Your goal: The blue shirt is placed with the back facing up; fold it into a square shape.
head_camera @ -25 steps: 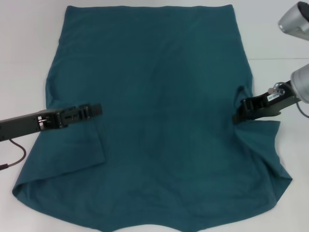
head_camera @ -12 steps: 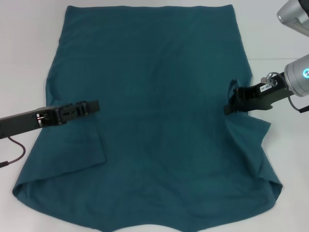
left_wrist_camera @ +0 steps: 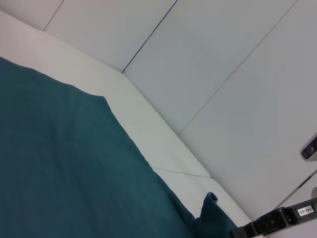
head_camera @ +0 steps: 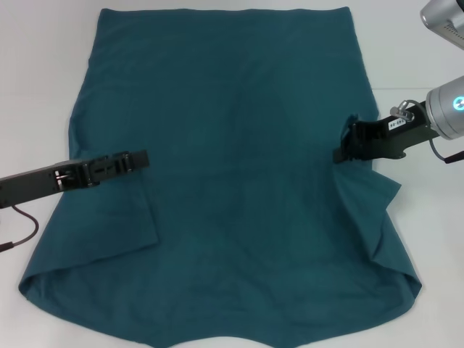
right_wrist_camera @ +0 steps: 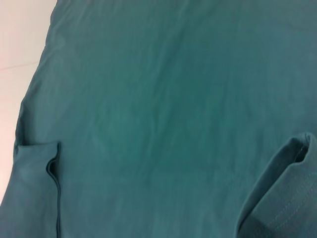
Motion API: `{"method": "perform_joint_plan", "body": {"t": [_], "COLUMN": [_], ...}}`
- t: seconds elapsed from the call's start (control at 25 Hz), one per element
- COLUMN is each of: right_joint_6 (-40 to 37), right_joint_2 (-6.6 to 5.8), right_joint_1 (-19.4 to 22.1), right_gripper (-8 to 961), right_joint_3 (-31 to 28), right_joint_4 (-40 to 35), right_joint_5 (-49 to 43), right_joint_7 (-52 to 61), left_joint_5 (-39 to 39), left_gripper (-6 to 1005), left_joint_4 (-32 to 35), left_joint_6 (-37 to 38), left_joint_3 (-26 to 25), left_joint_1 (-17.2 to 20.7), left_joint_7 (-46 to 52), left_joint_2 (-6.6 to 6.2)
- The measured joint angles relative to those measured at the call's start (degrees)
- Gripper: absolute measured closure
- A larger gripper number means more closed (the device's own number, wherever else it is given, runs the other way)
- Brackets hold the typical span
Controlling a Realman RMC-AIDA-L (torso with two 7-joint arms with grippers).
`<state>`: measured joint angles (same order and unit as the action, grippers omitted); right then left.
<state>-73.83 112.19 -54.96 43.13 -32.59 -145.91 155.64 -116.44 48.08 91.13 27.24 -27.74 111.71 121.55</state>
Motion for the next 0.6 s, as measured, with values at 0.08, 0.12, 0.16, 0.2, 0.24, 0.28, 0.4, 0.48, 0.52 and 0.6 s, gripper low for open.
{"method": "perform_joint_plan", "body": {"t": [0.08,0.12,0.16,0.2,0.24,0.28,0.4,0.48,0.52,0.6], "right_joint_6": [-0.1,-0.2,-0.3,-0.3,-0.4,-0.4,-0.3,-0.8,-1.6,-3.1], "right_joint_2": [0.02,0.04,0.06,0.09,0.11,0.12,0.10,0.08,0.04,-0.45], "right_joint_1": [-0.1,-0.1,-0.2,-0.2,-0.3,-0.4,-0.8,-0.9,-0.8,-0.2], "right_gripper": [926,925,925,924,924,924,894,836,807,737], "right_joint_3": [0.0,-0.1,0.0,0.0,0.0,0.1,0.2,-0.2,-0.4,-0.4], "right_joint_4": [0.0,0.0,0.0,0.2,0.4,0.7,1.5,2.2,2.6,3.2], "right_joint_5": [0.0,0.0,0.1,0.3,0.4,0.7,1.3,3.8,6.3,11.4], "right_joint_7": [0.2,0.2,0.2,0.2,0.1,-0.1,-0.4,-2.4,-4.1,-7.1], "left_joint_5": [0.0,0.0,0.0,0.0,0.0,0.0,0.0,0.1,0.3,0.9], "left_gripper": [398,398,399,399,399,399,399,399,399,398], "left_joint_4": [0.0,0.0,0.0,0.0,0.0,0.0,-0.1,-0.1,-0.1,-0.1], "left_joint_6": [-0.1,-0.1,-0.4,-0.6,-0.8,-1.0,-1.1,-1.1,-1.1,-1.1], "left_joint_3": [0.0,0.0,0.0,0.0,0.0,0.0,0.0,0.0,0.0,0.0], "left_joint_1": [0.1,0.1,0.2,0.2,0.3,0.4,0.5,0.6,0.7,1.0], "left_joint_7": [0.0,0.0,0.0,-0.1,-0.1,-0.1,-0.1,-0.2,-0.3,-0.5], "left_joint_2": [0.00,0.00,0.00,0.00,0.00,0.00,0.00,0.00,0.00,-0.01]}}
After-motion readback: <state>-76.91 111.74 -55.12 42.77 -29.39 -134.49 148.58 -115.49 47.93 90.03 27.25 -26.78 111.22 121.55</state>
